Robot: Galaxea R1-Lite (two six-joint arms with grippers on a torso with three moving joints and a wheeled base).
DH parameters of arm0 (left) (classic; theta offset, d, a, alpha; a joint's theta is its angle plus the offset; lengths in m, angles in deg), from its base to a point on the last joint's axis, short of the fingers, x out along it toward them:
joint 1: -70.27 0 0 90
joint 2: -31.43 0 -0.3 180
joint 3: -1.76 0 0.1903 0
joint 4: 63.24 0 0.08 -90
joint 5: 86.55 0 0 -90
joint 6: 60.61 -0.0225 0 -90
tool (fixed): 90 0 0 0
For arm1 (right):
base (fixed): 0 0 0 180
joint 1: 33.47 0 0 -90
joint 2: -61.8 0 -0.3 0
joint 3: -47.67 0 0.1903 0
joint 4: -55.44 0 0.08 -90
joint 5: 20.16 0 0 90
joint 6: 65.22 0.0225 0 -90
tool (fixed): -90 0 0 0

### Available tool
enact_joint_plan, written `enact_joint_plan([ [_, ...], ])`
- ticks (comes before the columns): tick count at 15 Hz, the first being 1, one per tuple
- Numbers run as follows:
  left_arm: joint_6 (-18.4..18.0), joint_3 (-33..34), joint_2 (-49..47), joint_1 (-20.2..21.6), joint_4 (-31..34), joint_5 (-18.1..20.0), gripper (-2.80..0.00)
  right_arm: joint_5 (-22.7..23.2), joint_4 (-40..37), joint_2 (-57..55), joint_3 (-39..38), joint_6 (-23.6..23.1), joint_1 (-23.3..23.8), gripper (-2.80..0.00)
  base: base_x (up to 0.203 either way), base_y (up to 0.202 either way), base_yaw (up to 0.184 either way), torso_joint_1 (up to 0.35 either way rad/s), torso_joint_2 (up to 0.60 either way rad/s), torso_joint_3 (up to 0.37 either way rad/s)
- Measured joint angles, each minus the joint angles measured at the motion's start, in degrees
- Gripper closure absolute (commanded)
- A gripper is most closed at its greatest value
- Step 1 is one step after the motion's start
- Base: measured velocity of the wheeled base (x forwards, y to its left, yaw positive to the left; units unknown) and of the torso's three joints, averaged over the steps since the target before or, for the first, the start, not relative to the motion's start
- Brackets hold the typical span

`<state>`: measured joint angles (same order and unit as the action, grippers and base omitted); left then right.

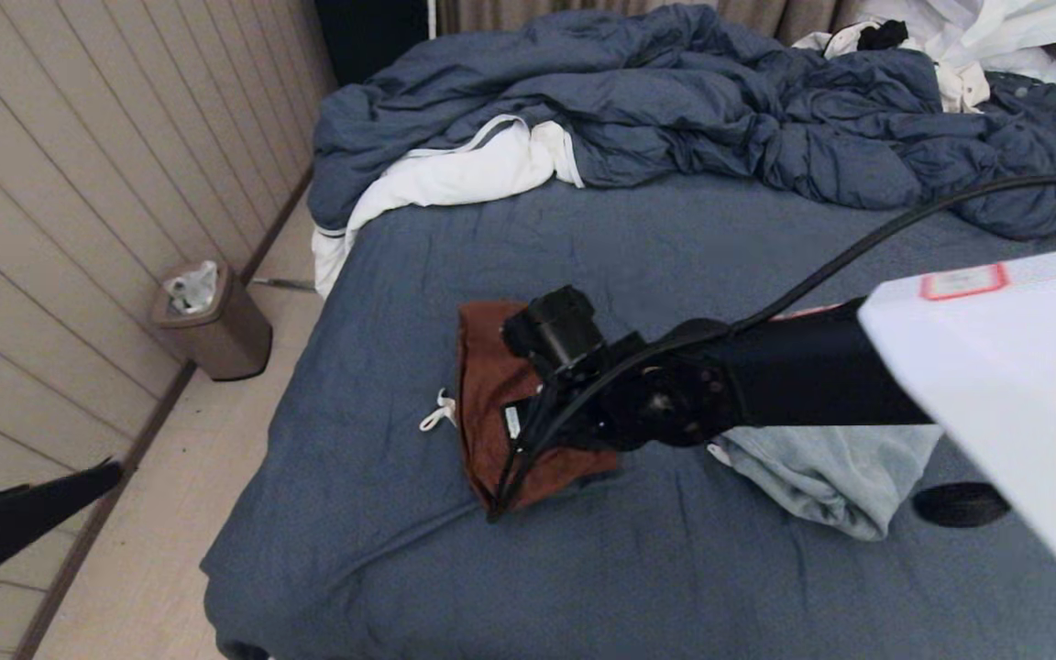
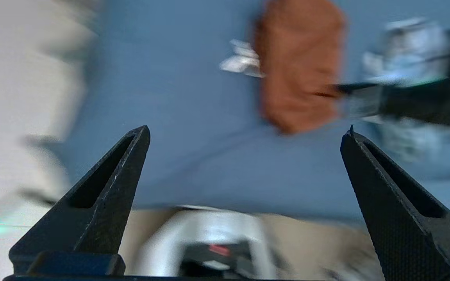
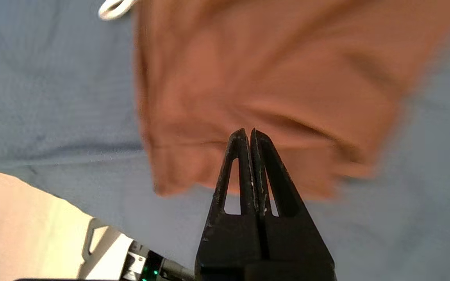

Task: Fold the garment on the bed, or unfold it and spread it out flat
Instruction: Unford the brown shorts

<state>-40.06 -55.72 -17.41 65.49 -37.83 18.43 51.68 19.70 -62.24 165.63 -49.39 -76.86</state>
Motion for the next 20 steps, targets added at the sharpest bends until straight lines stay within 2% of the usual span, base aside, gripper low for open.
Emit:
enact_joint_plan([
  [3,8.9,-6.5,-15.0,-8.0,-8.6,3.0,-2.80,-1.2,-0.2,-7.1,7.2,-0.4,-2.7,-2.80,0.000,0.000,0.000,0.000,0.00,0.000],
  [4,11.6,-6.7,-17.8,-9.4,-12.0,3.4,-2.80,-1.8,-0.3,-9.2,9.9,-0.8,-3.2,-2.80,0.000,0.000,0.000,0.000,0.00,0.000],
  [5,12.7,-5.6,-19.7,-10.1,-14.8,3.5,-2.80,-3.0,-0.4,-11.3,12.4,-1.8,-3.8,-2.80,0.000,0.000,0.000,0.000,0.00,0.000],
  [9,13.1,-0.2,-21.7,-10.9,-22.7,3.6,-2.80,-8.0,3.3,-16.6,17.4,-9.4,-5.0,-2.80,0.000,0.000,0.000,0.000,0.00,0.000],
  [11,13.4,0.7,-21.9,-10.9,-22.9,3.7,-2.80,-10.1,6.7,-18.2,17.7,-12.3,-5.0,-2.80,0.000,0.000,0.000,0.000,0.00,0.000],
  [13,13.4,1.0,-22.1,-10.9,-22.9,3.7,-2.80,-10.9,7.0,-19.6,17.8,-12.9,-4.6,-2.80,0.000,0.000,0.000,0.000,0.00,0.000],
  [14,13.4,1.0,-22.2,-10.9,-22.9,3.7,-2.80,-10.9,7.2,-20.2,17.8,-12.8,-4.4,0.00,0.000,0.000,0.000,0.000,0.00,0.000],
  [20,13.4,1.2,-23.4,-10.8,-23.0,3.7,-2.80,-10.8,7.7,-21.8,17.8,-12.9,-2.3,0.00,0.000,0.000,0.000,0.000,0.00,0.000],
])
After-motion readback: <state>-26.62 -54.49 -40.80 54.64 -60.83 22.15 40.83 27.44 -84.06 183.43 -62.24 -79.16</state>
